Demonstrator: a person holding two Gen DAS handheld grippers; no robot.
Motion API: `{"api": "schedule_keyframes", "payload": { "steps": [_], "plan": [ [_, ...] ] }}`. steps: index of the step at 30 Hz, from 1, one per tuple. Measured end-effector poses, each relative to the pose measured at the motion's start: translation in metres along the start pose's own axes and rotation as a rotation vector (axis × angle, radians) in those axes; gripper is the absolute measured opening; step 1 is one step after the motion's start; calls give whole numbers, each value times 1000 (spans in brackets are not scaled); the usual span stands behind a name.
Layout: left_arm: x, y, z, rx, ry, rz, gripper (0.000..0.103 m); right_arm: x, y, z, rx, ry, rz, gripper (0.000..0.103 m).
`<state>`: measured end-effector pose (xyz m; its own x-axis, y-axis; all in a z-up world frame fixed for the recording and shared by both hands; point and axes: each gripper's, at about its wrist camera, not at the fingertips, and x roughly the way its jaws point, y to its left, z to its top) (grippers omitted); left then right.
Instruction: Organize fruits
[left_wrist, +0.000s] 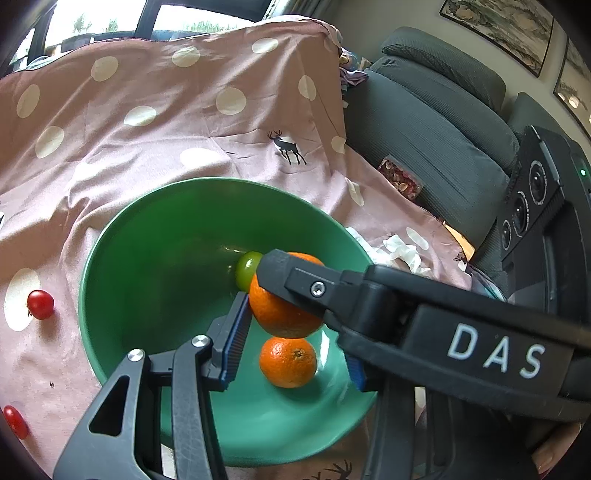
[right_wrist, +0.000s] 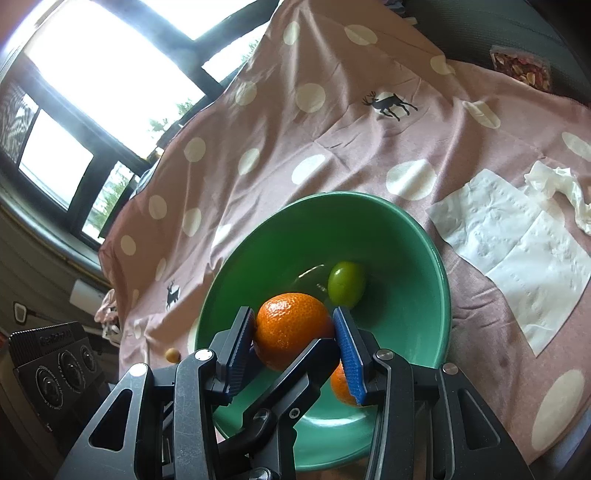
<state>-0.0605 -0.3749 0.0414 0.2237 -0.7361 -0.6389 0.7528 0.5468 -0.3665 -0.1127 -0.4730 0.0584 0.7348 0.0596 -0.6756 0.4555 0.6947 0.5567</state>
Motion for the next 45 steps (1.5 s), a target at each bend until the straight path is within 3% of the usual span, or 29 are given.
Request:
{"api": "schedule_keyframes", "payload": {
  "steps": [12, 18, 24, 30, 36, 38, 40, 45],
  "plan": [
    [5, 5, -1, -31, 27, -16, 45, 3, 1, -1, -5, 5, -48, 47],
    [-1, 4, -3, -31, 10, 14, 47, 2, 1, -1, 6, -9, -64, 47],
    [-19, 8, -4, -35, -28, 41, 63, -4, 5, -1, -1, -35, -35, 47],
    [-55, 28, -9, -114, -71, 50, 67, -8, 17, -2, -32, -52, -41, 47],
    [-109, 59, -26, -206, -141, 147, 74, -13, 34, -7, -81, -61, -37, 47],
    [-128, 73, -37, -250, -152, 194, 76, -13, 43, -10, -104, -65, -38, 51],
    [-145, 88, -51, -298, -157, 252, 76, -12, 56, -14, -139, -65, -43, 58],
    [-176, 121, -81, -401, -158, 410, 77, -4, 91, -30, -262, -29, -16, 58]
  ]
}}
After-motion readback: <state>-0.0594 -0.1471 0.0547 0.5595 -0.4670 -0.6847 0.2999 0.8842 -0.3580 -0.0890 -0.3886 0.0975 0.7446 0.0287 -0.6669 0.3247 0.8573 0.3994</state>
